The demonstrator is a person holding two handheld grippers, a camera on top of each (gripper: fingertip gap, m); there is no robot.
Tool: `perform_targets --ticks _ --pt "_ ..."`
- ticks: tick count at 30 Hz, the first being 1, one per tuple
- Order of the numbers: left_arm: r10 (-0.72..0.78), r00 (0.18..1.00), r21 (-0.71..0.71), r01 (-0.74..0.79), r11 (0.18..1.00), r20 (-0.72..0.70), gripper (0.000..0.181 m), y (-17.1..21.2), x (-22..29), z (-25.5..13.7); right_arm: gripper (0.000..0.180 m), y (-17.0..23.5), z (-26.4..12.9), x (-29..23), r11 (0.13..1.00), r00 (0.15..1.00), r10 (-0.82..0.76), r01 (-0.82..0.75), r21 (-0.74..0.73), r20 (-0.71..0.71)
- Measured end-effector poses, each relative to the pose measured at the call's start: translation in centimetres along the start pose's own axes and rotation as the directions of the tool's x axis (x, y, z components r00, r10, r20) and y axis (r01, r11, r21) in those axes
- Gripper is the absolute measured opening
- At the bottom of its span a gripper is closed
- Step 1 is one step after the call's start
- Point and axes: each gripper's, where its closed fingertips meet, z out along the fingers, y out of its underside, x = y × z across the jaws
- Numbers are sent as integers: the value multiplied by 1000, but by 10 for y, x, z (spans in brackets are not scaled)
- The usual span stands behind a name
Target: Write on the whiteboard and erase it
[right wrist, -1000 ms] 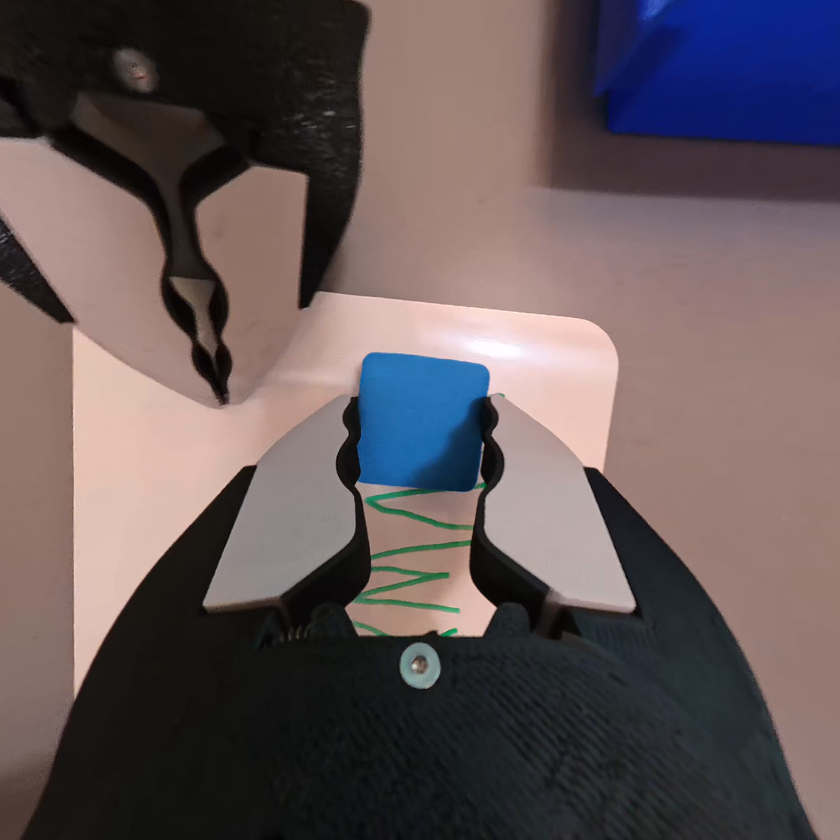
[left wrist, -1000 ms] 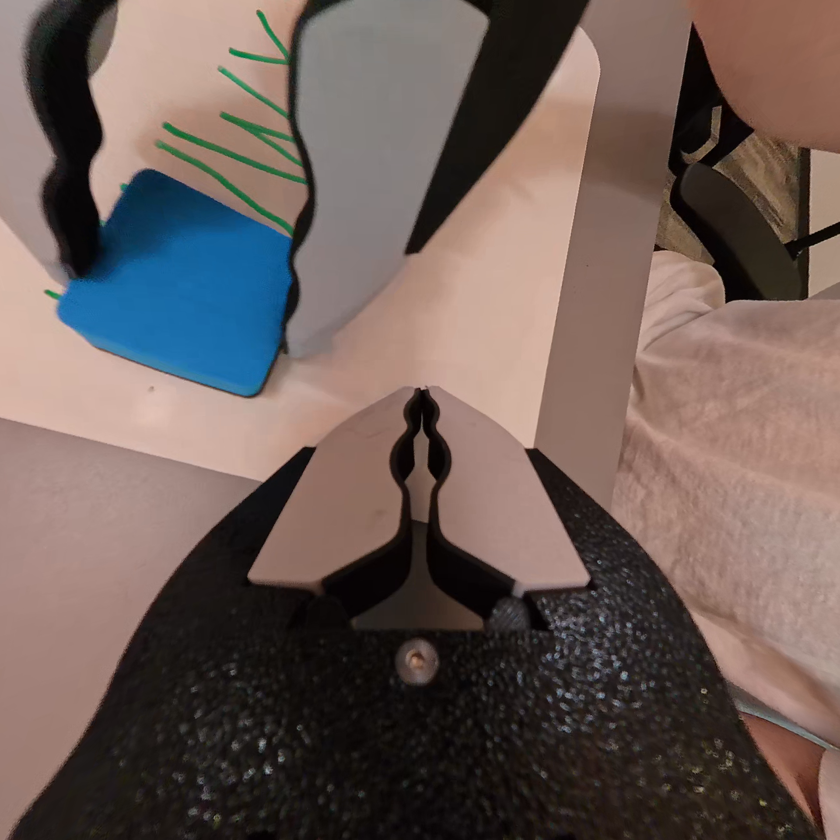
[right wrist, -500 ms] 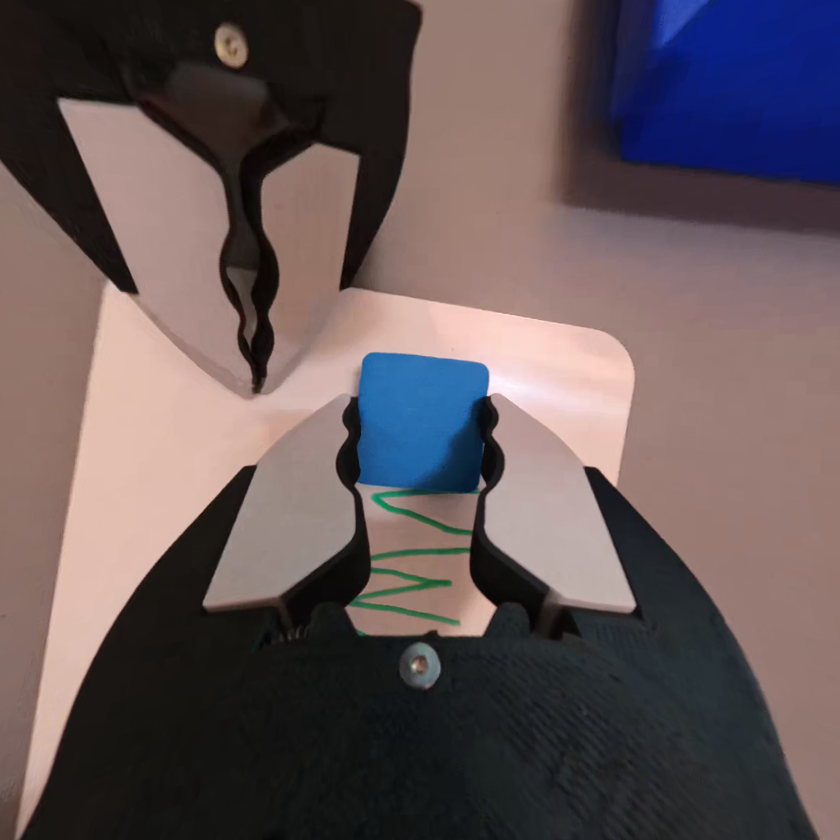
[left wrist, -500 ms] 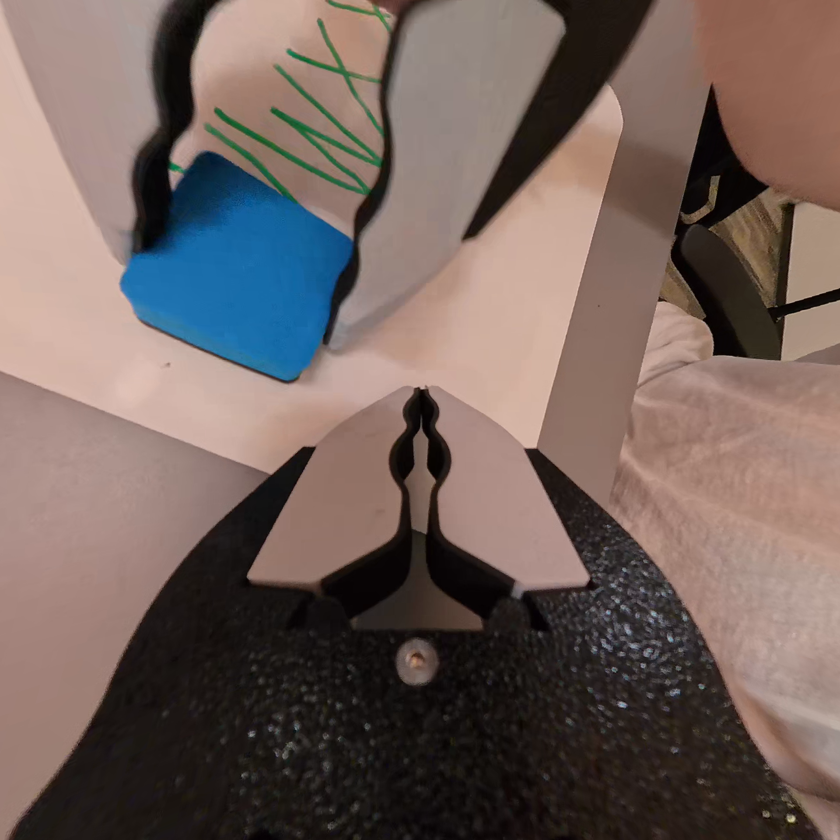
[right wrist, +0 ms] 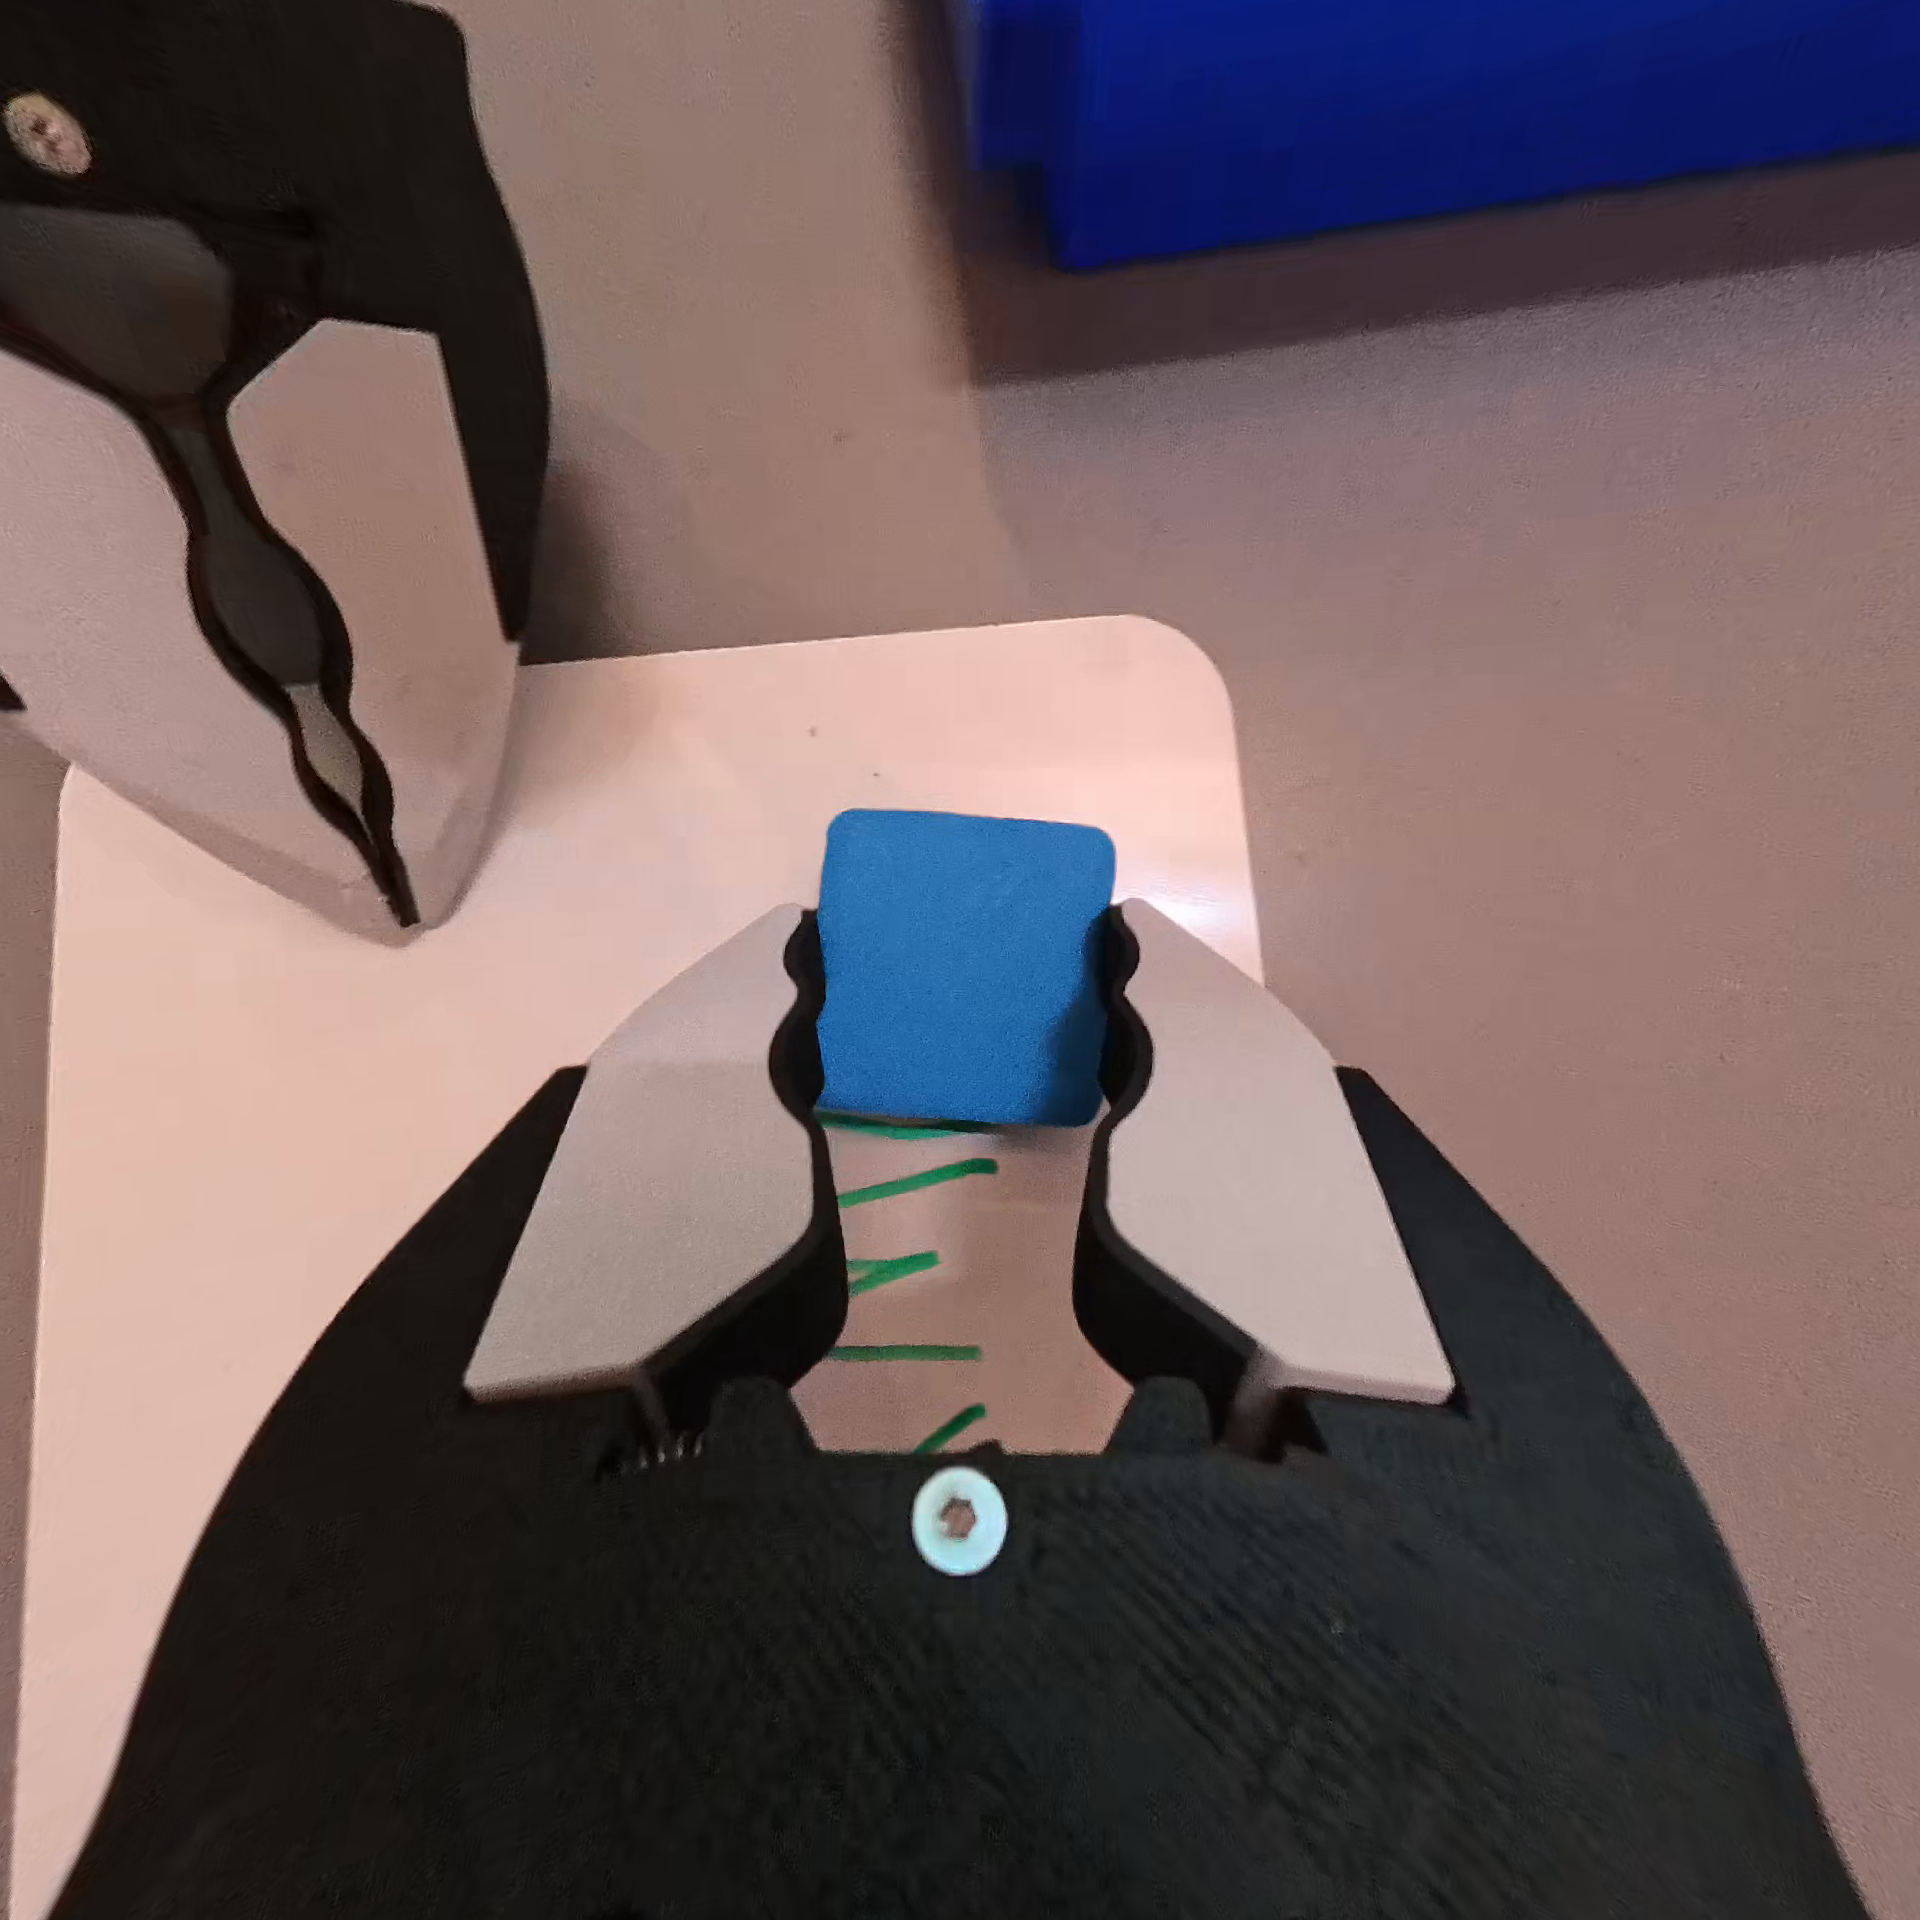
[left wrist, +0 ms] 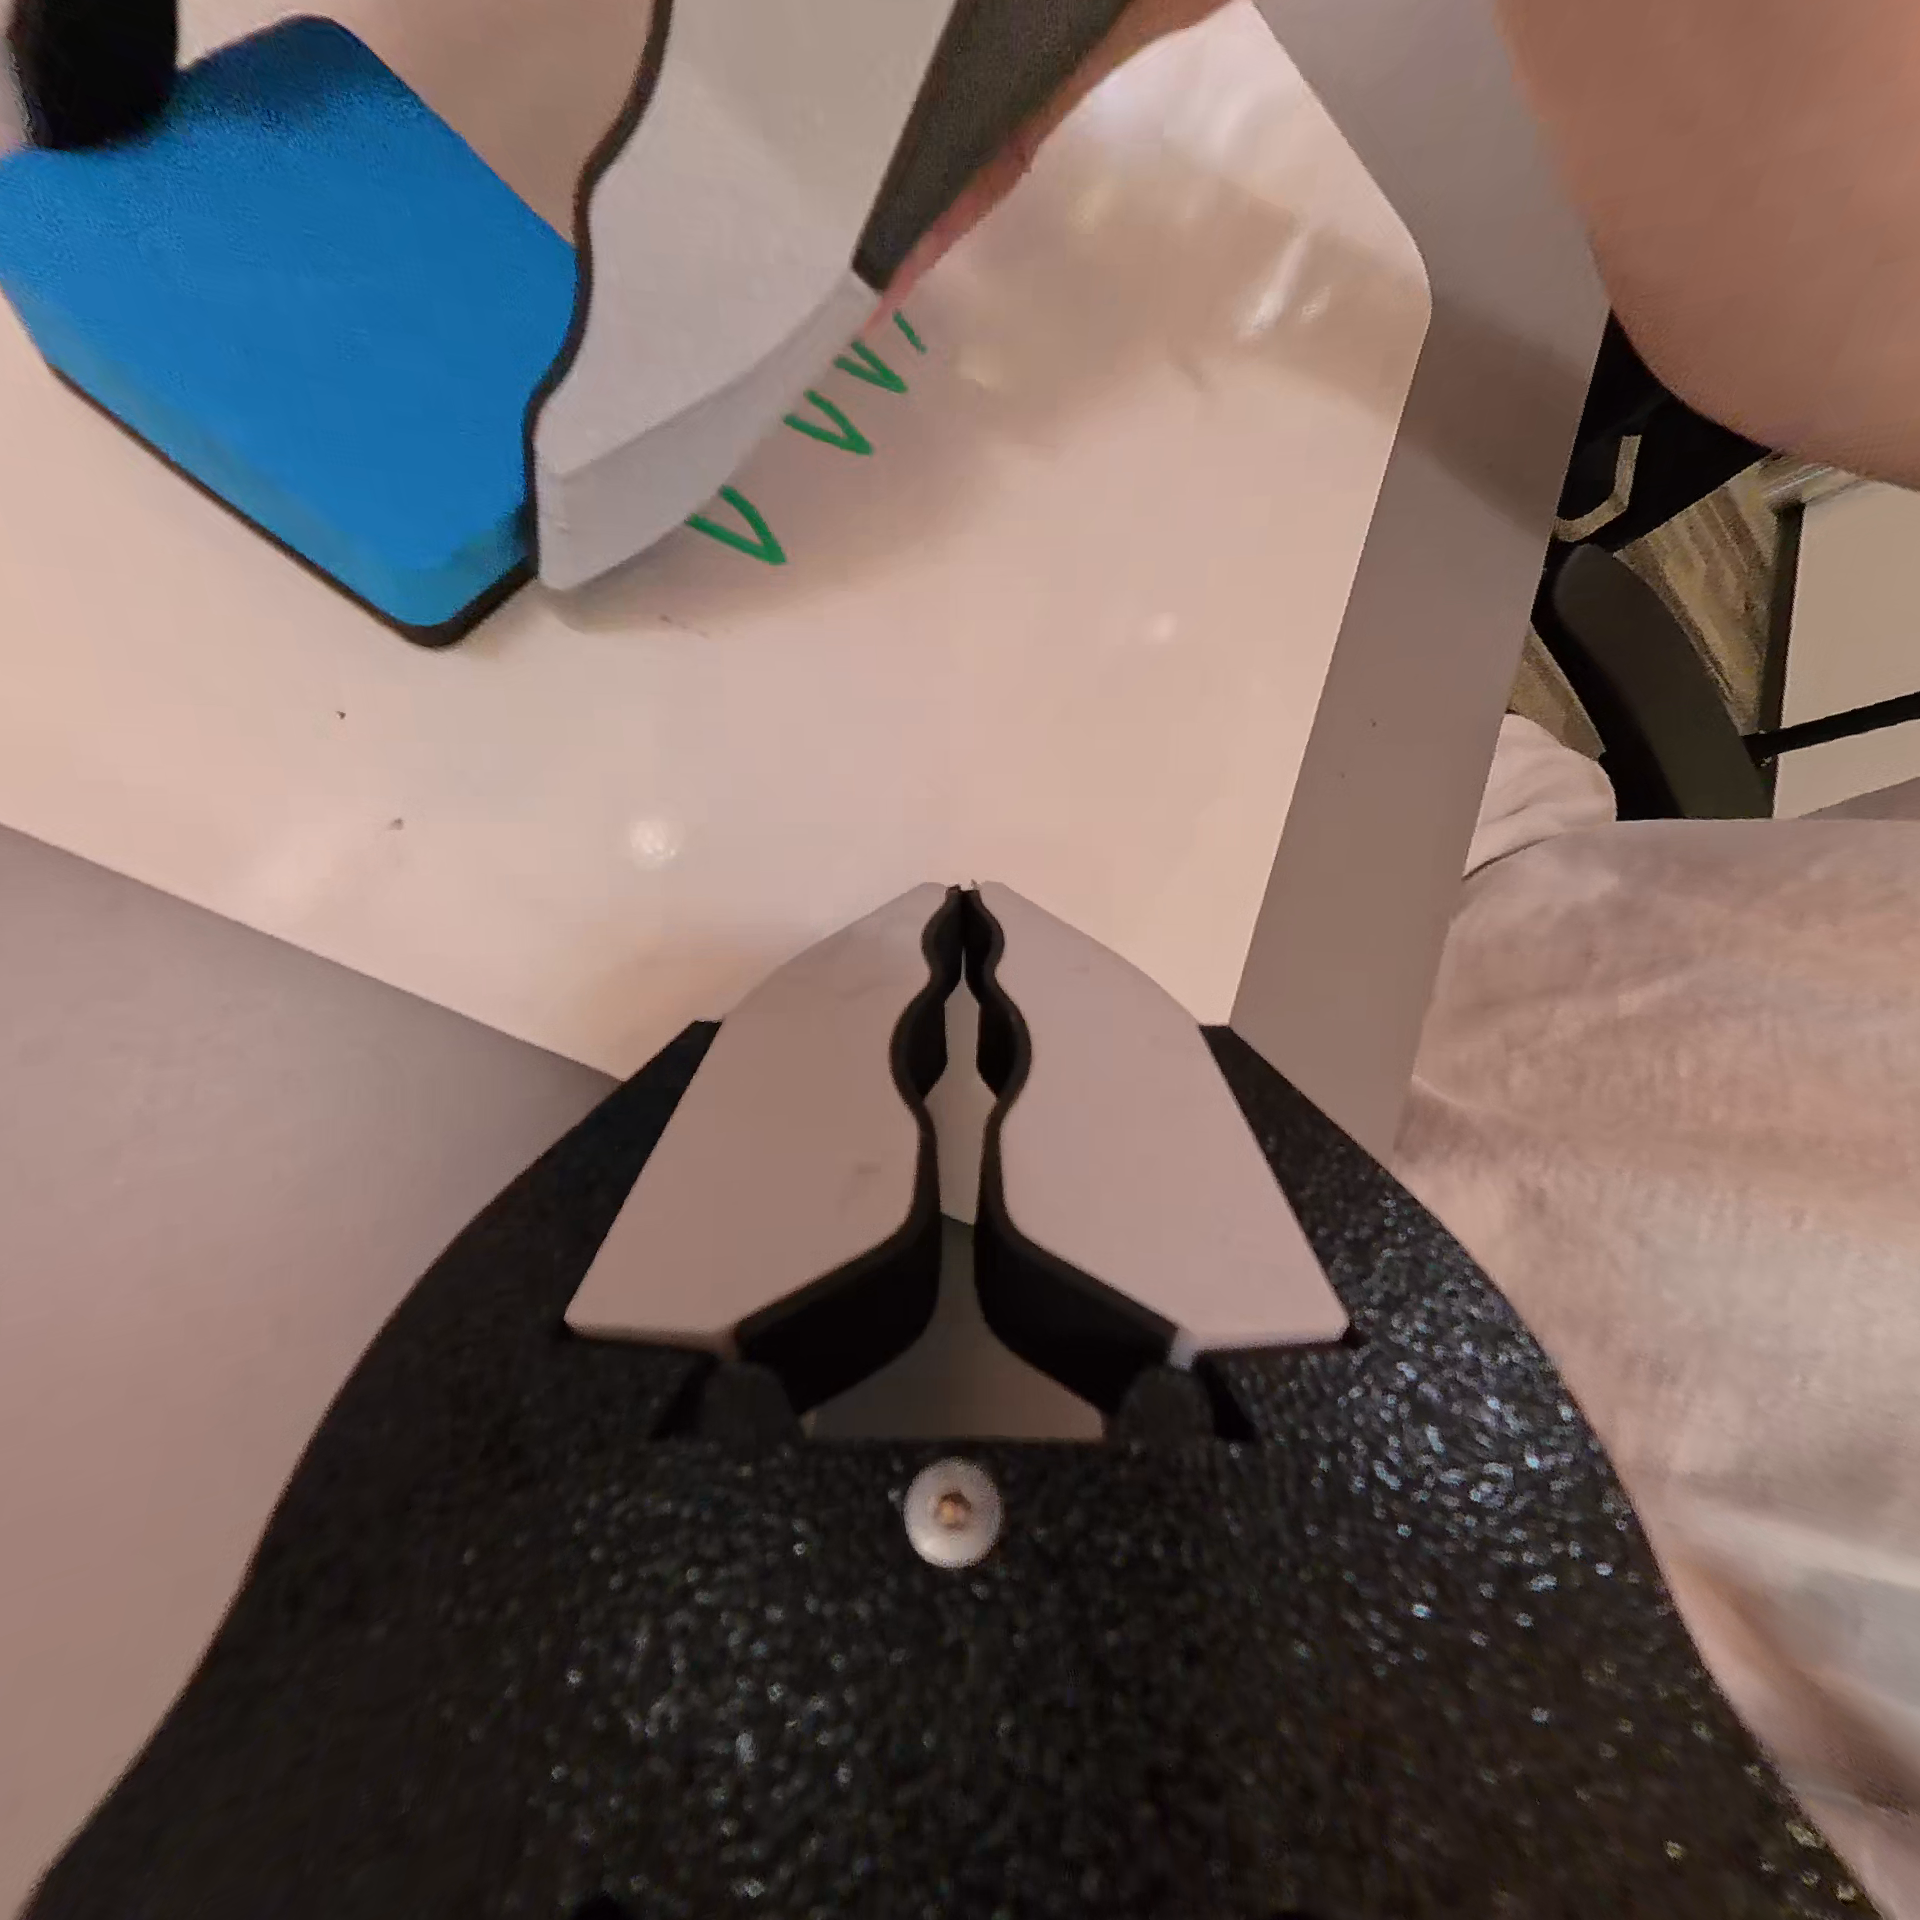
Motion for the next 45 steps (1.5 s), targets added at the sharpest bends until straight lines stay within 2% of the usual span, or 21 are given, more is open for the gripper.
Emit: perform_targets --ticks 4,7,8,9,12,14,17,18,19,21,23,24,26,28,30,32,34,35,37,42,45 --pt "6 1000 2 -6 1000 6 0 0 0 0 52 8 -7 -38 980 982 -183 186 -68 50" --pt "-2 1000 5 2 1000 6 0 -1 -1 0 52 22 -21 16 999 996 34 -36 -25 -82" --pt "-2 1000 4 2 1000 5 0 -2 -1 0 52 22 -22 21 994 993 109 -107 32 -53" --pt "-2 1000 4 2 1000 5 0 -1 -1 0 52 21 -22 16 995 995 95 -93 38 -43" --pt "-7 1000 6 7 1000 8 0 -2 -2 1 52 20 -18 -42 990 988 -136 139 -33 78" --pt "-7 1000 4 7 1000 4 0 -2 -2 1 52 26 -23 -43 975 978 -203 207 -76 54" --pt "-7 1000 10 7 1000 14 0 -5 -3 2 52 44 -39 14 999 996 17 -19 -28 -84" --pt "-4 1000 9 4 1000 17 0 -5 -3 2 52 45 -41 17 996 994 86 -85 28 -61" --pt "-3 1000 10 3 1000 19 0 -5 -3 2 52 44 -41 8 997 997 73 -71 40 -31" --pt "-2 1000 11 2 1000 20 0 -5 -3 2 52 45 -38 -34 995 994 -101 102 -19 52" --pt "-1 1000 7 1 1000 13 0 -5 -3 2 52 53 -44 -44 979 983 -178 181 -95 39" --pt "-4 1000 7 4 1000 10 0 -5 -3 2 52 59 -49 -30 986 991 -137 135 -103 -11" --pt "-3 1000 8 3 1000 10 0 -6 -4 3 52 75 -65 17 995 987 94 -98 -24 -133" --pt "0 1000 8 0 1000 14 0 -6 -4 3 52 74 -69 20 966 969 241 -233 111 -59" --pt "1 1000 9 -1 1000 16 0 -6 -4 3 52 67 -59 -27 996 998 54 -56 69 31" --pt "1 1000 8 -2 1000 14 0 -6 -3 3 52 68 -57 -51 995 995 -97 97 -9 -5" --pt "0 1000 10 0 1000 16 0 -6 -4 3 52 81 -69 -30 1000 997 11 -12 -10 -77" --pt "1 1000 10 -1 1000 16 0 -6 -4 3 52 93 -80 -7 993 980 116 -114 19 -161" --pt "4 1000 11 -5 1000 21 0 -6 -4 3 52 109 -96 13 952 934 301 -283 118 -192" --pt "6 1000 10 -6 1000 17 0 -6 -3 3 52 113 -96 -44 995 985 96 -95 14 -146" --pt "3 1000 7 -3 1000 12 0 -6 -3 3 52 136 -117 -7 953 916 299 -270 140 -266"
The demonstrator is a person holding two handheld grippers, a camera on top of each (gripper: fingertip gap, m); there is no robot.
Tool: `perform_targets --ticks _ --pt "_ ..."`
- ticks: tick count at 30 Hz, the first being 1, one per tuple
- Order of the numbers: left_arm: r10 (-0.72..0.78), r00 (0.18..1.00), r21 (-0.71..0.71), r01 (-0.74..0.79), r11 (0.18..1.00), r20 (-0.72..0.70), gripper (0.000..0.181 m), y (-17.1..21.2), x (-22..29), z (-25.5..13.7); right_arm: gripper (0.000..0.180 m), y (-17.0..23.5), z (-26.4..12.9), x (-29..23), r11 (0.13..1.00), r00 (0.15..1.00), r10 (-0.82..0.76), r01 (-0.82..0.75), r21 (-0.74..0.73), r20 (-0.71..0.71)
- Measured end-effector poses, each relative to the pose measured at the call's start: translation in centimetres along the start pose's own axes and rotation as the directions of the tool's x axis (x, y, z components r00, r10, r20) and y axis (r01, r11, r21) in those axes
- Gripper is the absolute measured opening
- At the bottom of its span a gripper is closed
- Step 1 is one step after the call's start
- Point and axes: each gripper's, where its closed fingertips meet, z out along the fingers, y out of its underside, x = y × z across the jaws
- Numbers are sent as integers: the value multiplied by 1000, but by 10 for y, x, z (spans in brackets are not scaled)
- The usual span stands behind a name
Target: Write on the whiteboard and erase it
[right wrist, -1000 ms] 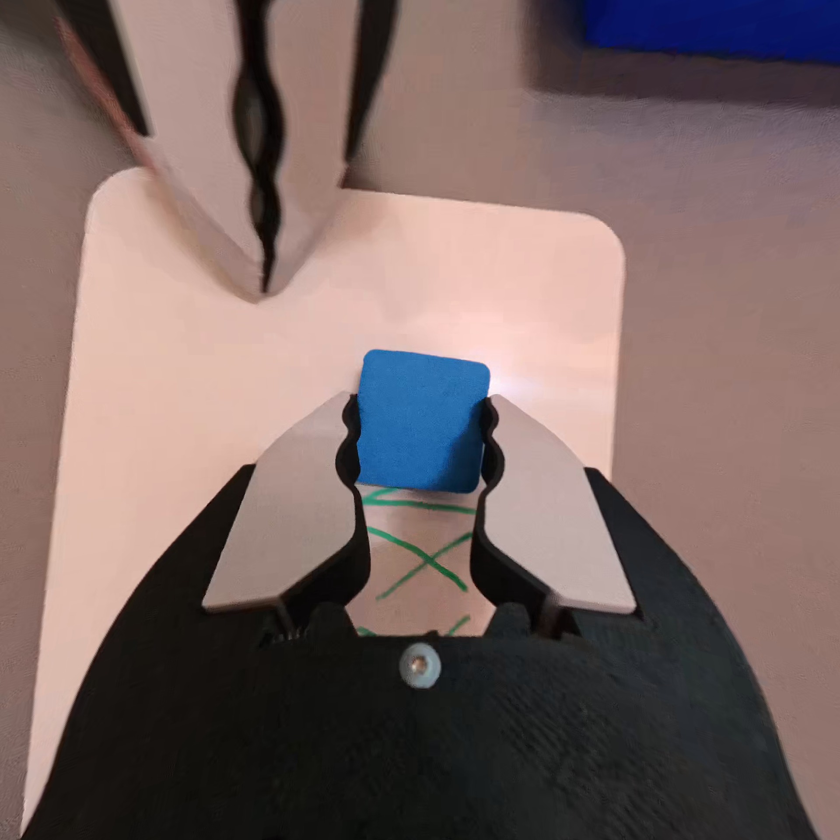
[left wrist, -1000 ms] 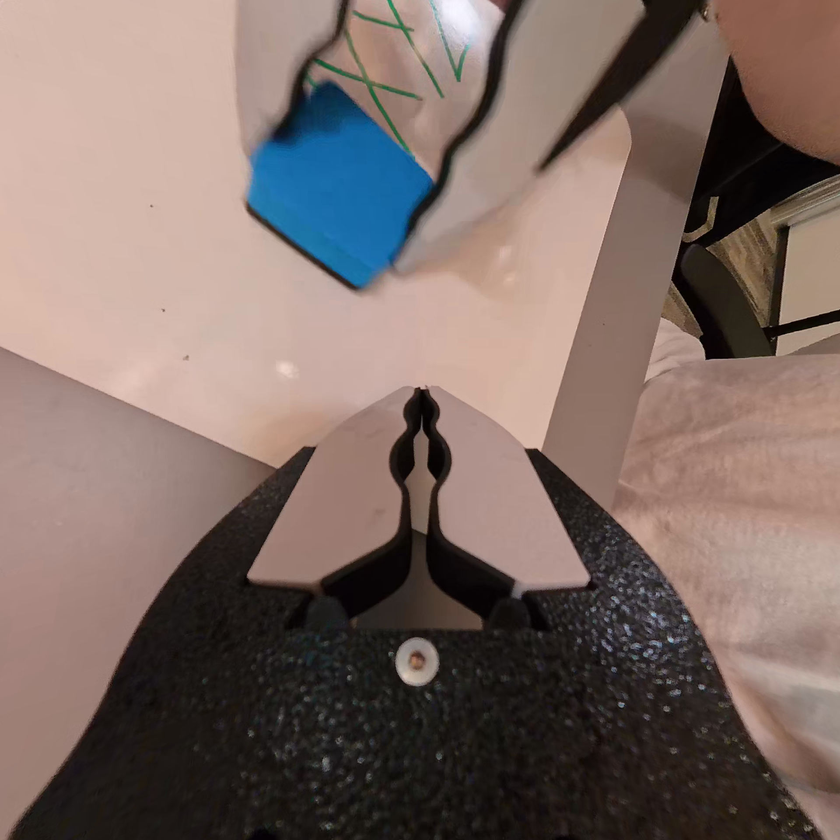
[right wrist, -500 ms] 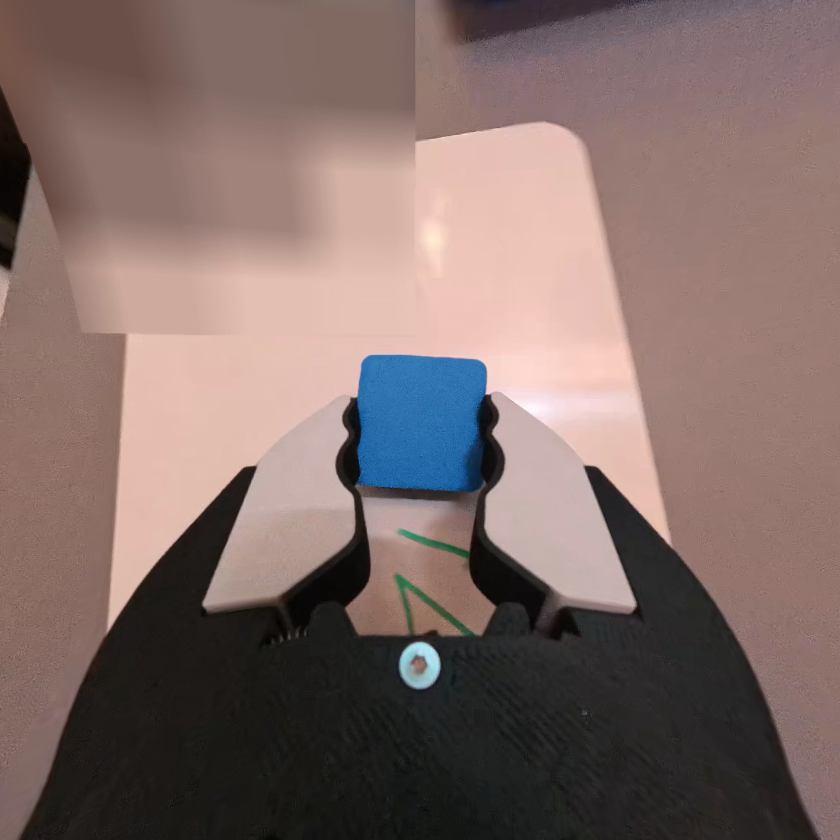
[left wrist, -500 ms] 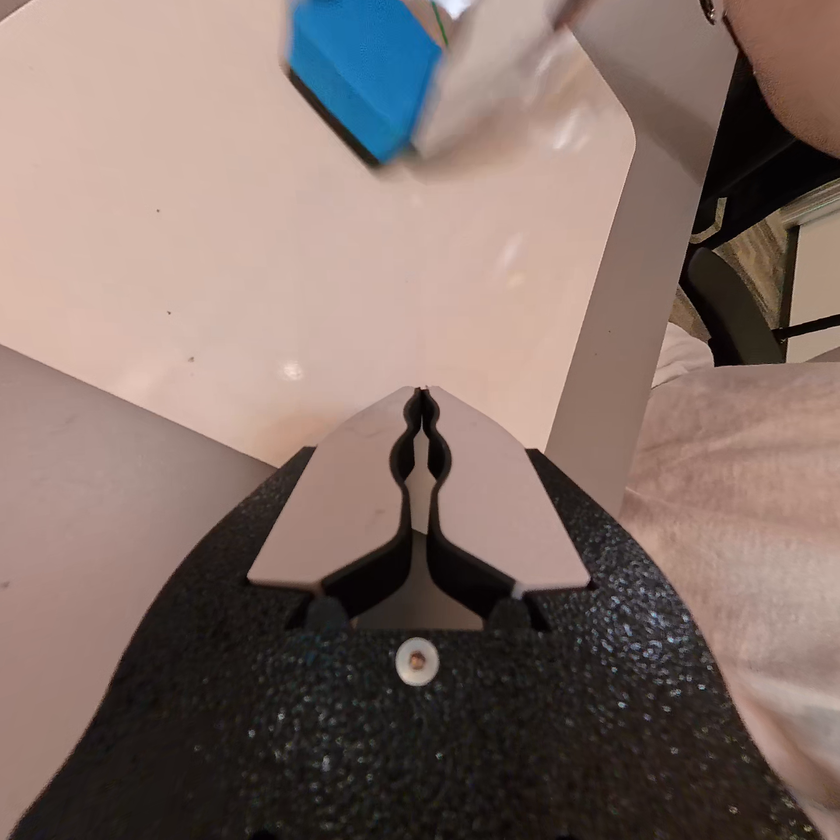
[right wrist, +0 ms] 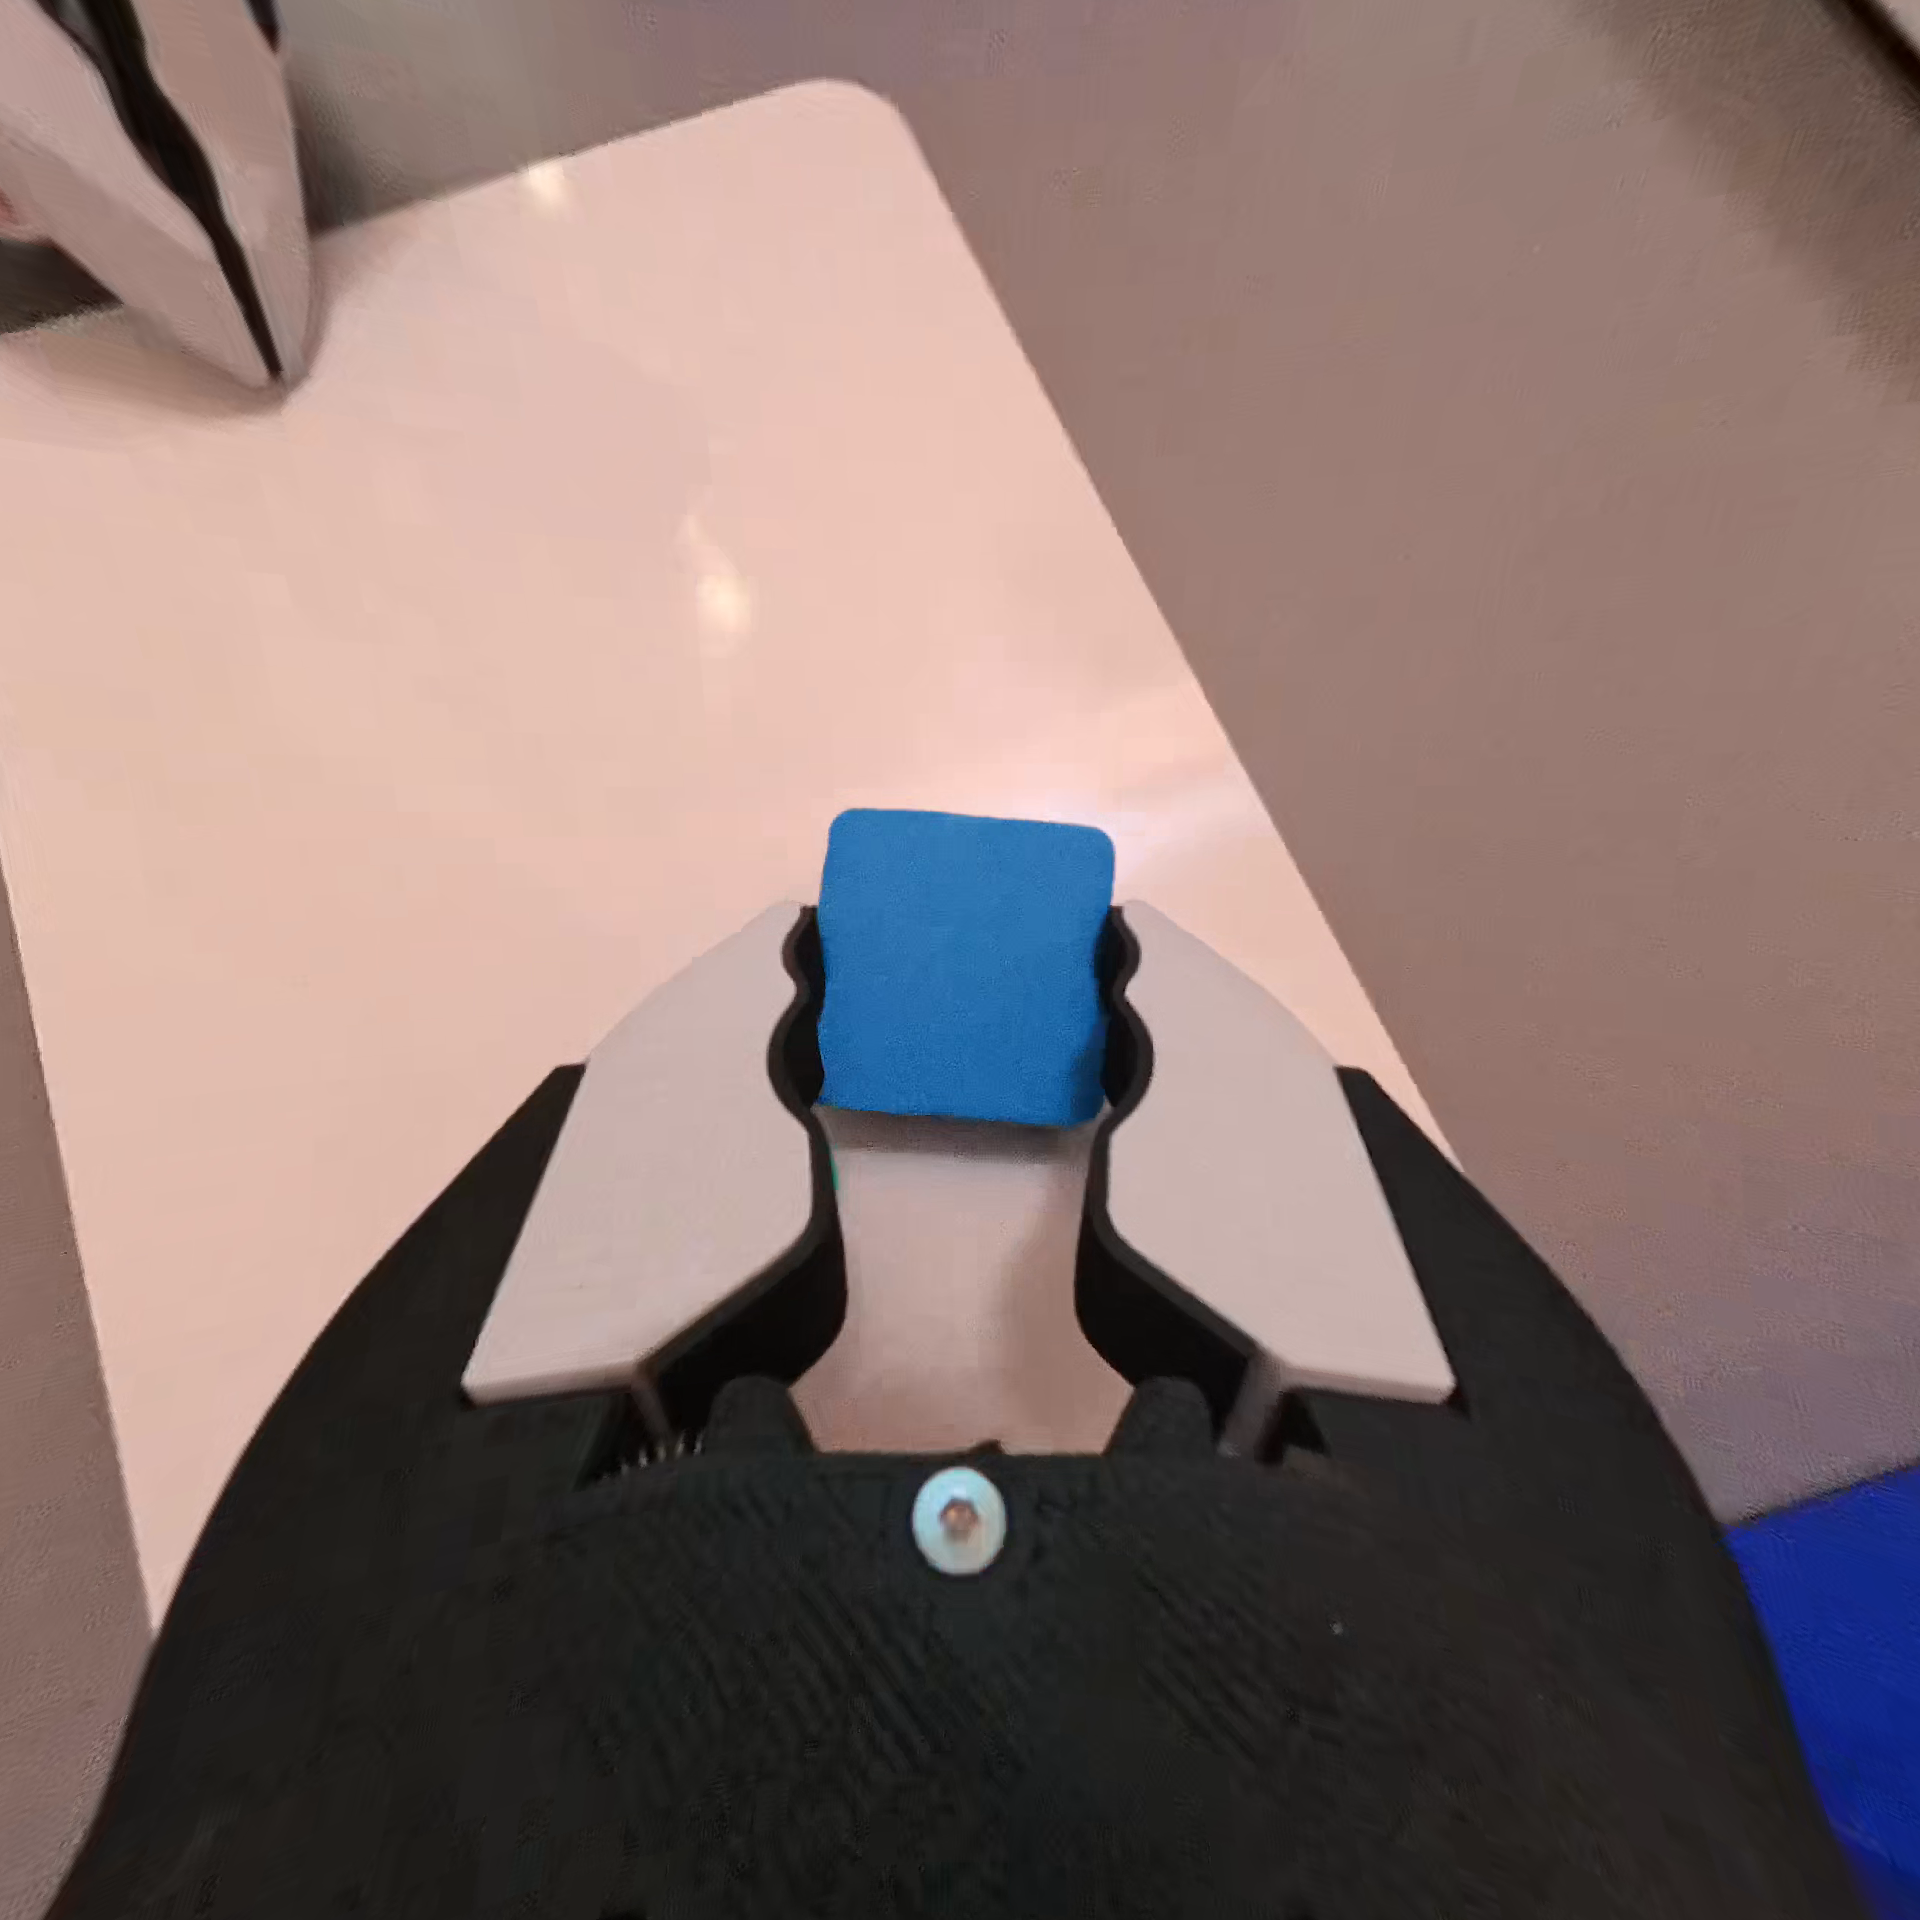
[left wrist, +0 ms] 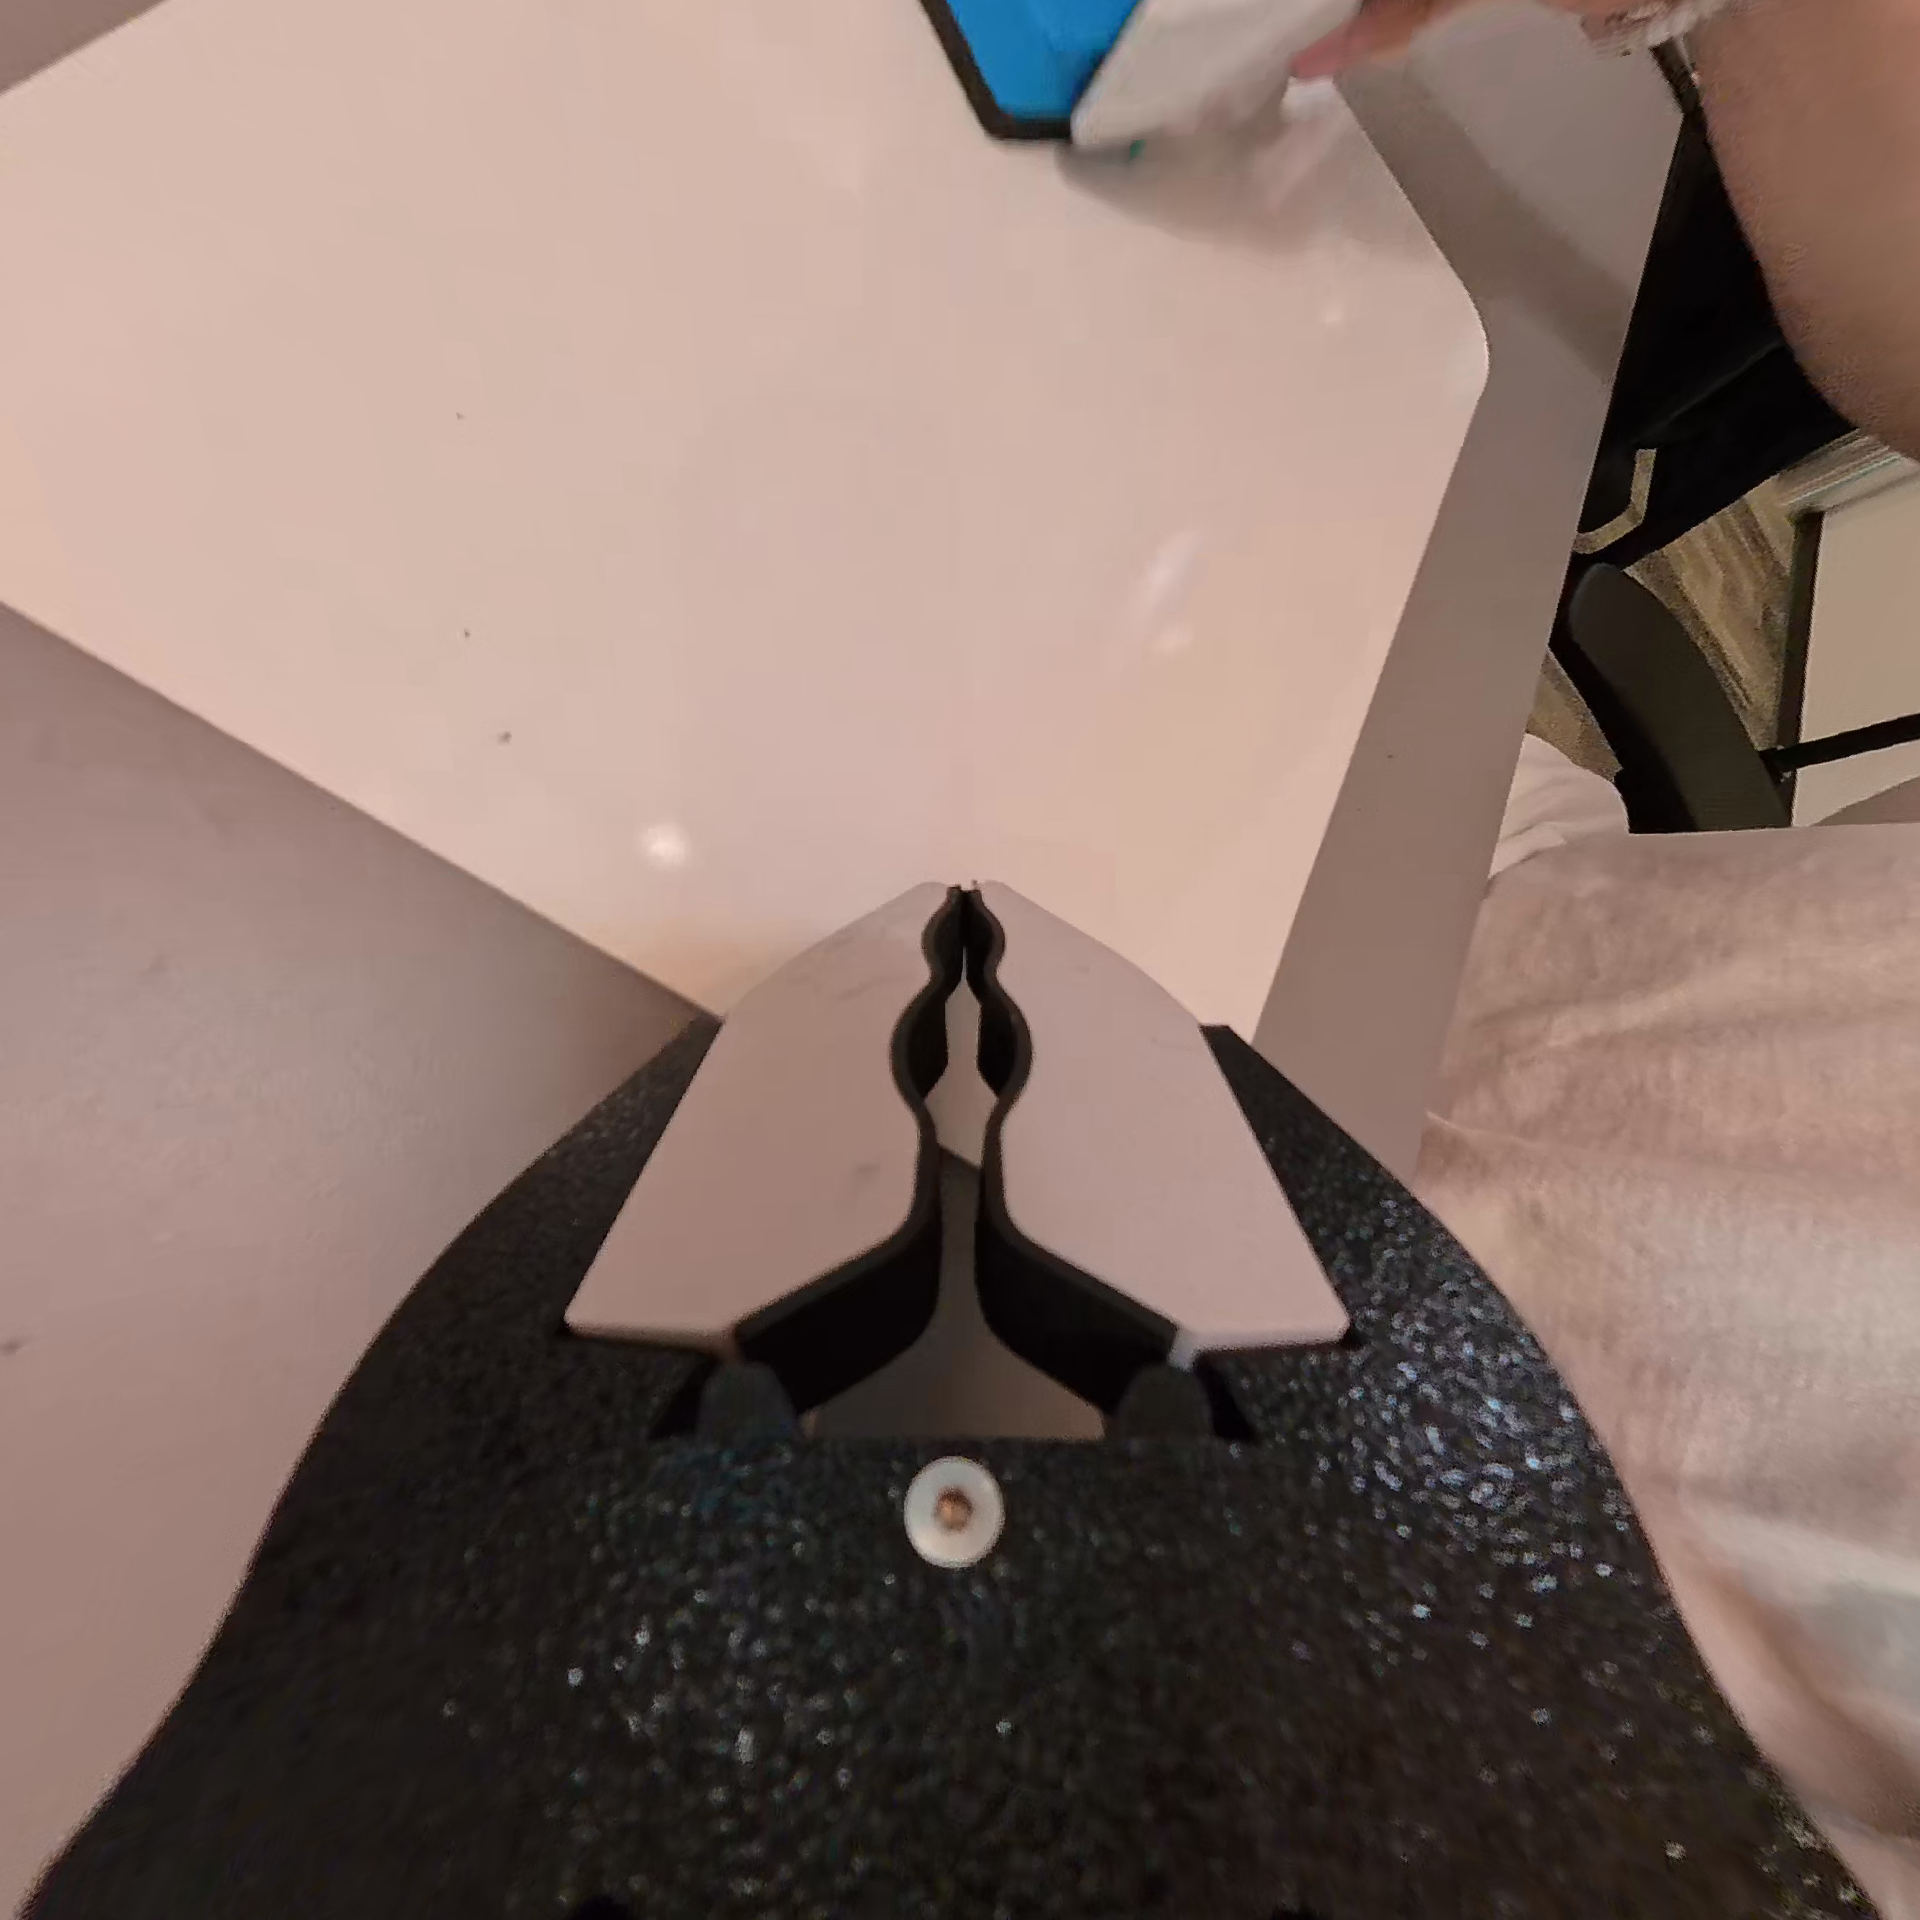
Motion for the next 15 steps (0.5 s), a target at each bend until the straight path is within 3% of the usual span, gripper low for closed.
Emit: perform_targets --ticks 2,4,6,8,10,15 --pt "8 1000 1 -8 1000 10 0 0 0 0 52 0 -1 -6 999 1000 8 -8 38 5" --pt "9 1000 3 -9 1000 14 0 0 0 0 52 2 -1 -44 993 986 -119 119 0 116" --pt "8 1000 1 -8 1000 11 0 0 0 1 52 11 -9 -52 972 970 -205 217 -89 132" --pt "14 1000 -1 -14 1000 15 0 -1 0 2 52 19 -18 -24 984 990 -137 139 -108 20" --pt "21 1000 0 -21 1000 22 0 -2 0 2 52 25 -26 -14 1000 999 12 -12 -21 32" --pt "31 999 4 -31 1000 29 0 -3 1 4 52 38 -37 -55 984 979 -156 166 -70 129"
